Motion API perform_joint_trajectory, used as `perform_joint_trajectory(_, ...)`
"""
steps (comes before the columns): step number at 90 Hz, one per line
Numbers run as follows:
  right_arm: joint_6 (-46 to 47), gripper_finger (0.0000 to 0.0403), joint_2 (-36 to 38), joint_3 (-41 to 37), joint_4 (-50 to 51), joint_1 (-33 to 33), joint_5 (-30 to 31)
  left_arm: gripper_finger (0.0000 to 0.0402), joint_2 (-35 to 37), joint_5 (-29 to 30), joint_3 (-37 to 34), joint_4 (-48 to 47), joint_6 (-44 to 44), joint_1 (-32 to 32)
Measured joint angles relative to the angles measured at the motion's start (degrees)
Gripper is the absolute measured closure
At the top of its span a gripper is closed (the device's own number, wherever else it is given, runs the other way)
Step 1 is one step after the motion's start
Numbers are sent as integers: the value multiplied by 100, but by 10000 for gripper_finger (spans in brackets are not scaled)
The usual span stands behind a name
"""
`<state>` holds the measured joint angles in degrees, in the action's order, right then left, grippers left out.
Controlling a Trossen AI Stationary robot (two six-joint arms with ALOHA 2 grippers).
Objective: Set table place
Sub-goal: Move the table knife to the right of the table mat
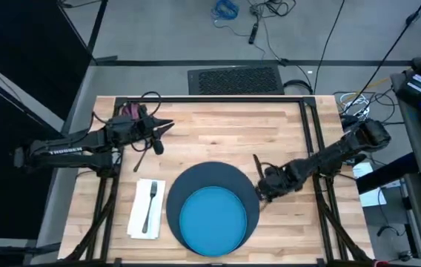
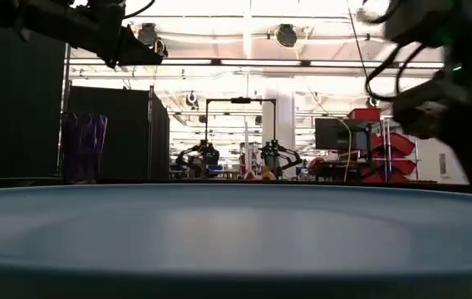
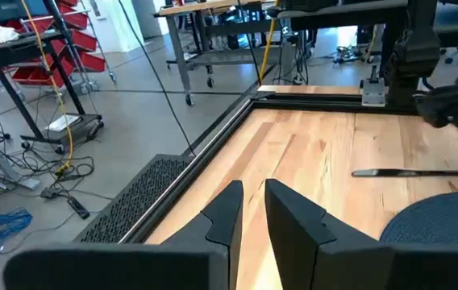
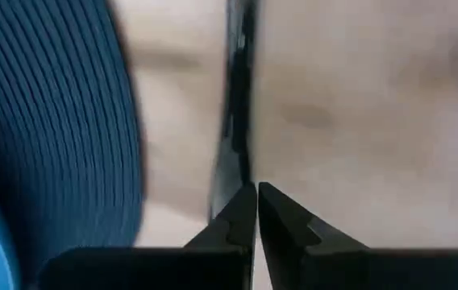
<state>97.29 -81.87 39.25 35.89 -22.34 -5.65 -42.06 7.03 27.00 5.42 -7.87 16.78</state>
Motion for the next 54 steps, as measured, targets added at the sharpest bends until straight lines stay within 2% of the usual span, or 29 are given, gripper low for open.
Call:
perform_joint_trajectory(13,622,403,2,6,3,-473,636,359,0,-4,0,20,-40,0)
perform_joint_trajectory(27,388,403,4,13,-57,-479,1336,359,0,-16,0,125,15,-1)
perform_joint_trajectory(40,-44,396,9,19,-152,-260,1510,359,0,-118,0,199,155,-7)
perform_joint_trajectory(54,-378,364,11,19,-139,-26,1520,359,0,-120,0,193,156,-108)
